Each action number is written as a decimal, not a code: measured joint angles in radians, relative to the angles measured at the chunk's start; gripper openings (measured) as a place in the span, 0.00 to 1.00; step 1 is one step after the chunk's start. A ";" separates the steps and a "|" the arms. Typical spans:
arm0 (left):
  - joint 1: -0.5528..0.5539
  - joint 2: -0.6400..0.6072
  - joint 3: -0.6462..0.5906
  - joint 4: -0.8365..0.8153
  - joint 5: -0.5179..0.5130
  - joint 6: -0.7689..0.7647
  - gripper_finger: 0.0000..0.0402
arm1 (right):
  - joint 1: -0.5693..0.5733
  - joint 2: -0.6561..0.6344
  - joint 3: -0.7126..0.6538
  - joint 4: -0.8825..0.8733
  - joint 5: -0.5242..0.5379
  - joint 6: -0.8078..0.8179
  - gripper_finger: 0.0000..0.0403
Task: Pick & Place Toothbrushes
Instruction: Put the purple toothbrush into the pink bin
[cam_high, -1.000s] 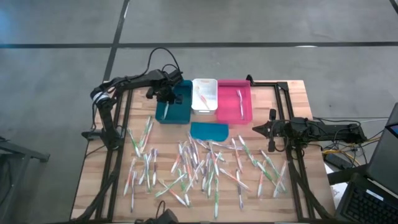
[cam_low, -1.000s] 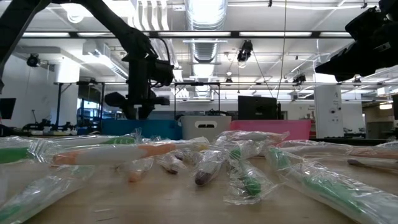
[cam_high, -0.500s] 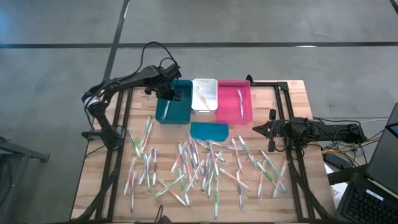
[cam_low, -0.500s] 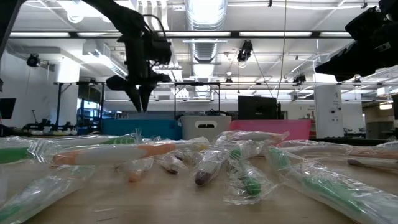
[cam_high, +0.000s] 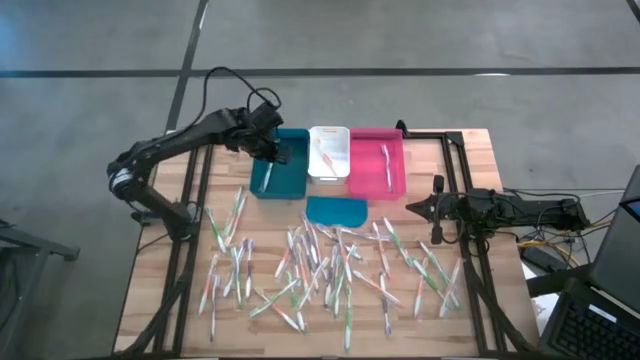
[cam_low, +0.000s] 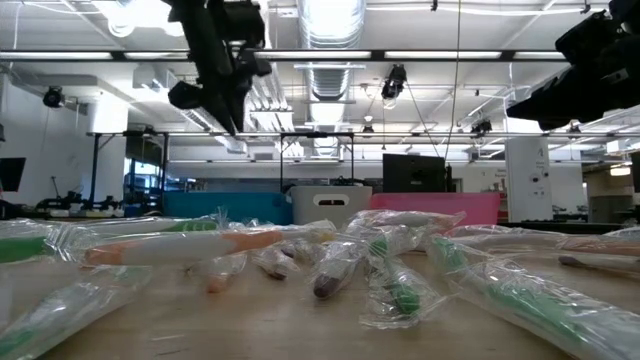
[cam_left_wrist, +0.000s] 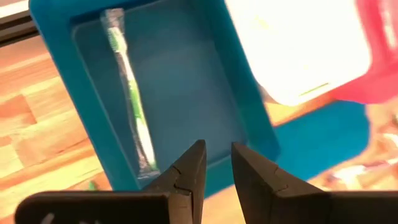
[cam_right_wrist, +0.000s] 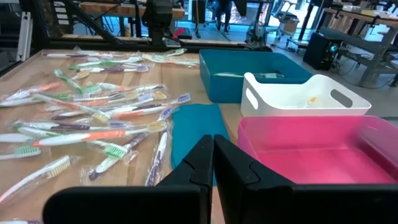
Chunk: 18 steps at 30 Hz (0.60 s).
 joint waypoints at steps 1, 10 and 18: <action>-0.011 -0.013 0.000 0.000 0.000 -0.007 0.20 | 0.000 0.000 0.000 0.001 0.000 -0.016 0.02; -0.123 -0.116 0.000 0.010 -0.012 -0.024 0.20 | 0.000 0.000 0.000 0.008 0.000 -0.185 0.02; -0.258 -0.164 -0.002 0.053 -0.137 0.035 0.20 | 0.000 0.000 0.000 0.111 -0.002 -0.107 0.02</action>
